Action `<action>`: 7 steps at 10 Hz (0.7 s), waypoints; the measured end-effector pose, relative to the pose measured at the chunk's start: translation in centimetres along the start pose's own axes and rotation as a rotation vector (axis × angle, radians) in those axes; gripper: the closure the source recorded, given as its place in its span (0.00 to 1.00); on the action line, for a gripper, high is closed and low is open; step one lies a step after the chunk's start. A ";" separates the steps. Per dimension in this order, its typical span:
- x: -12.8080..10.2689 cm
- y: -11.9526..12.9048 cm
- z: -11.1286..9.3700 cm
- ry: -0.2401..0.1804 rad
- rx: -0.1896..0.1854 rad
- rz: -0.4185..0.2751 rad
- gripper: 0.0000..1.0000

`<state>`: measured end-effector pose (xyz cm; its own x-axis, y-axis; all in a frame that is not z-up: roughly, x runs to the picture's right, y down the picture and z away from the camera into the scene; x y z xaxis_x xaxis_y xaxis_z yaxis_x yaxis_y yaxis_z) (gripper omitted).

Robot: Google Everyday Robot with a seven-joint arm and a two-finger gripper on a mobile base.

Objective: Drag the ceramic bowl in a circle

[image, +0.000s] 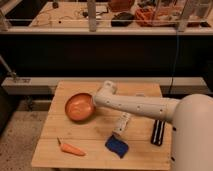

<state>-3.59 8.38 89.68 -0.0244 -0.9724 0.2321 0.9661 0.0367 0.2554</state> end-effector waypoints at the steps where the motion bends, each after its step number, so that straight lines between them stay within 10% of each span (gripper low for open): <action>1: -1.0 2.4 -1.2 0.005 -0.017 0.039 1.00; 7: -10.5 6.4 -6.8 -0.039 -0.069 0.077 1.00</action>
<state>4.59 17.21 82.50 0.0415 -0.9577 0.2848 0.9809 0.0933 0.1709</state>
